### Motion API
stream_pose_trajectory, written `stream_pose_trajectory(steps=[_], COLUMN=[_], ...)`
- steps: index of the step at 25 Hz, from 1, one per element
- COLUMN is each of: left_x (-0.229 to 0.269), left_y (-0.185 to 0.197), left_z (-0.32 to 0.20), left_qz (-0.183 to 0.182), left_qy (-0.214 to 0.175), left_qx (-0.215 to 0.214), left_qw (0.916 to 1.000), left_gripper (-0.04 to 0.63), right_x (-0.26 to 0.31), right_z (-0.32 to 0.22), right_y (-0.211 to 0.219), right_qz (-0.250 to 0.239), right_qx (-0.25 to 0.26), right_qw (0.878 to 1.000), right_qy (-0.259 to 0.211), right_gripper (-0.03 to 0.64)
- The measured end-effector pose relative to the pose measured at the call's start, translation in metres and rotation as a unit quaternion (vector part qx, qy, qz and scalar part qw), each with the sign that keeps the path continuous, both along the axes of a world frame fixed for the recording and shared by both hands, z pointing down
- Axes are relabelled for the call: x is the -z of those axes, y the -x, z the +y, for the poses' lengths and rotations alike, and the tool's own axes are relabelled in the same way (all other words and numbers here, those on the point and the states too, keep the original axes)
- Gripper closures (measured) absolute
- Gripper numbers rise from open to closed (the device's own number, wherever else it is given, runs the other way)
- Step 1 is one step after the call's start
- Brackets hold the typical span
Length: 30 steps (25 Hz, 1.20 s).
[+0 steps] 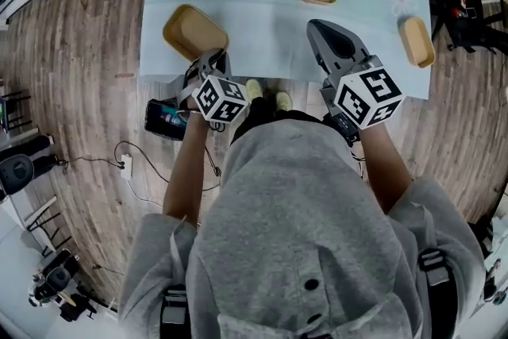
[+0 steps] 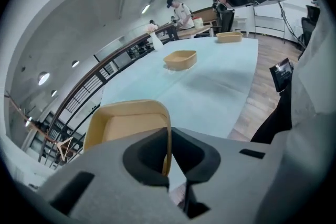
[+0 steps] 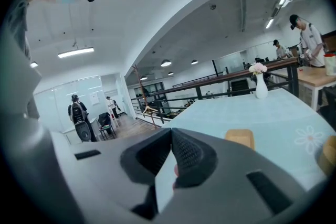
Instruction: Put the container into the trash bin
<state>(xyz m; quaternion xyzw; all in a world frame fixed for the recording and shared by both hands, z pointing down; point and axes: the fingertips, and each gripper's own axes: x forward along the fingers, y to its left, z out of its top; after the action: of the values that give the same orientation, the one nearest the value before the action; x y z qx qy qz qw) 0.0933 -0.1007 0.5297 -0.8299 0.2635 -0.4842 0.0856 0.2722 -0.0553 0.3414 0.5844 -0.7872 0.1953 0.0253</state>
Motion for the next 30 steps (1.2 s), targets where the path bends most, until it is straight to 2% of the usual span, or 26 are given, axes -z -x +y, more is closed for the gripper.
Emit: stream_pose_trajectory(steps=[3,6,11,18,21,23,30], left_x=[0.001,0.0,-0.009,-0.013,-0.024,-0.033,-0.066], left_y=[0.031,0.08,0.172,0.278,0.309,0.322,0.352], left_z=[0.01,0.02,0.053,0.113,0.132,0.139,0.135], left_qz=[0.0,-0.01,-0.027,-0.055,-0.058,-0.058,-0.03], left_qy=[0.0,0.005,0.011,0.017,0.025,0.031,0.056], left_qx=[0.047,0.108,0.226,0.329,0.359,0.37,0.379], left_qw=[0.9989,0.9941,0.9738,0.9427,0.931,0.9266,0.9233], left_gripper=[0.566,0.566,0.566,0.566,0.566,0.566,0.566], right_x=[-0.001,0.0,-0.006,-0.014,-0.028,-0.037,-0.063], right_z=[-0.01,-0.028,-0.042,-0.03,-0.027,-0.025,-0.025], right_y=[0.024,0.067,0.152,0.251,0.284,0.299,0.344], right_qz=[-0.006,-0.014,-0.029,-0.035,-0.039,-0.034,0.007], right_qx=[0.041,0.1,0.212,0.32,0.351,0.365,0.389], right_qw=[0.999,0.995,0.977,0.947,0.935,0.93,0.919], right_qy=[0.001,0.001,-0.002,0.01,0.021,0.029,0.06], right_gripper=[0.592,0.592,0.592,0.592,0.591,0.592,0.592])
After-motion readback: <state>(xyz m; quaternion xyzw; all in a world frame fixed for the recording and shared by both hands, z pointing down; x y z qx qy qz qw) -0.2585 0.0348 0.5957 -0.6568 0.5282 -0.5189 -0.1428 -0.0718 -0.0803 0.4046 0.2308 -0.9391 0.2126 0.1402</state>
